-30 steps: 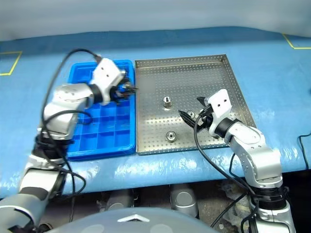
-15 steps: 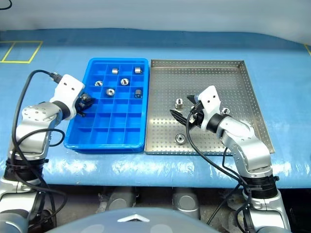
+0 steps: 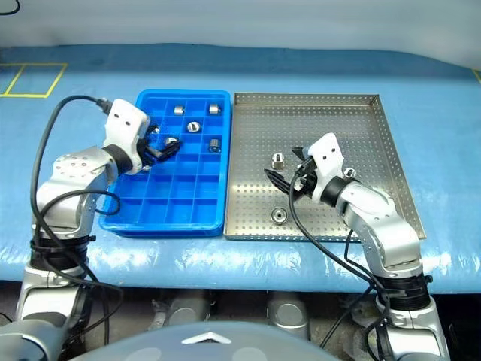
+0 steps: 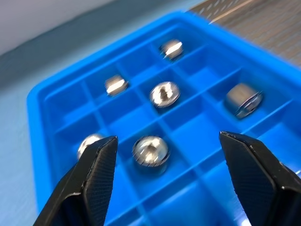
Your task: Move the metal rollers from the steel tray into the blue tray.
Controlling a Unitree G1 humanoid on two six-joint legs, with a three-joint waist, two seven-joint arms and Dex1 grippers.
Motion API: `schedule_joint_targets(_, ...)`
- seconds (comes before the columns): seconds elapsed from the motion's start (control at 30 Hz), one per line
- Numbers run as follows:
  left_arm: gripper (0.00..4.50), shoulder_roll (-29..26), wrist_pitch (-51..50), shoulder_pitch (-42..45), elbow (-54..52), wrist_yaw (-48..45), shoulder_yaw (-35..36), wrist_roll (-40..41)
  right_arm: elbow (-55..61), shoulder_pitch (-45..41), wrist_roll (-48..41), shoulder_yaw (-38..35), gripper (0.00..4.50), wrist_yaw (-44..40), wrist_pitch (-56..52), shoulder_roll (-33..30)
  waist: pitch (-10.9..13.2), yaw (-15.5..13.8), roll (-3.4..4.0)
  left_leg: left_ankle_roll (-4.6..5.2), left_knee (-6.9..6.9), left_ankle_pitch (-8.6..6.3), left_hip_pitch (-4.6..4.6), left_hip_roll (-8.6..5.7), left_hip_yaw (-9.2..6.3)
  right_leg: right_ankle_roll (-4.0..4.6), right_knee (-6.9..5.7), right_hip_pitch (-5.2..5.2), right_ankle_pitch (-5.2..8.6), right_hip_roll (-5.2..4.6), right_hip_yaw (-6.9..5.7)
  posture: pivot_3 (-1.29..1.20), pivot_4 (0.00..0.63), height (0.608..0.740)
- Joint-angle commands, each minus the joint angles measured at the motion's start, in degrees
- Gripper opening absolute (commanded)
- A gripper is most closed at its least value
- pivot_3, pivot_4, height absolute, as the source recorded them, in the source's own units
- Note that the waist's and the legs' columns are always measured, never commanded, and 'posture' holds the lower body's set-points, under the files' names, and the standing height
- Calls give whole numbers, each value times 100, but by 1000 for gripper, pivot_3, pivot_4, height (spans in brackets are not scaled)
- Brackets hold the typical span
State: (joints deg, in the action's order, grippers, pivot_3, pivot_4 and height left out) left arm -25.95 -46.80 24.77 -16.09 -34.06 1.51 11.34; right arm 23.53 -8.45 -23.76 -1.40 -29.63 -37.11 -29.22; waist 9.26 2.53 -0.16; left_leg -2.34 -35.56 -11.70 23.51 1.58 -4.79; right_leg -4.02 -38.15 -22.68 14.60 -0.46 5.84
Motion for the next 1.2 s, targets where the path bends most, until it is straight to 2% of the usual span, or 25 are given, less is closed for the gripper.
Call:
schedule_joint_targets(0.03,3785,259,93,117,-497,-696,-668,645,347,137,133,-319,4500,267,-177,-171,-1,4,2,0,0,0,0,-1,0,0,1,1,0,0,0,-56,150,740)
schedule_joint_targets(0.17,3785,311,171,164,-212,-1210,-1959,506,551,427,208,-627,4500,520,-413,-323,-6,90,10,0,-1,0,-1,-3,0,-2,1,4,2,0,1,-102,150,740)
schedule_joint_targets(0.3,3785,326,333,286,252,-1351,-2543,306,763,623,183,-765,4500,652,-519,-282,-7,307,13,1,-3,0,-8,4,3,-23,-5,3,14,10,9,-139,150,740)
schedule_joint_targets(0.57,3785,574,711,663,1196,-1426,-3119,-142,989,840,170,-801,4500,795,-550,-160,-9,485,15,8,-8,3,-16,3,8,-27,-13,8,12,14,16,-180,150,740)
schedule_joint_targets(0.83,3785,740,759,602,1457,-1611,-3325,-237,1062,891,165,-824,4500,879,-549,-124,-10,538,17,16,-5,-2,-8,4,10,-26,-3,3,13,14,17,-190,150,740)
schedule_joint_targets(0.97,2939,777,789,574,1506,-1597,-3258,-244,1040,884,172,-818,4500,883,-534,-118,-10,551,17,16,-9,-2,-8,3,11,-27,-3,5,13,13,18,-187,150,740)
schedule_joint_targets(1.07,1977,781,780,563,1492,-1598,-3222,-235,1012,869,185,-803,4500,873,-516,-120,-10,562,17,17,-9,-2,-8,3,11,-27,-3,5,13,13,18,-183,150,740)
schedule_joint_targets(1.2,1891,800,847,556,1482,-1582,-3162,-220,946,794,205,-754,4500,841,-486,-134,-10,564,17,17,-7,-2,-8,4,11,-27,-3,5,13,13,18,-177,150,740)
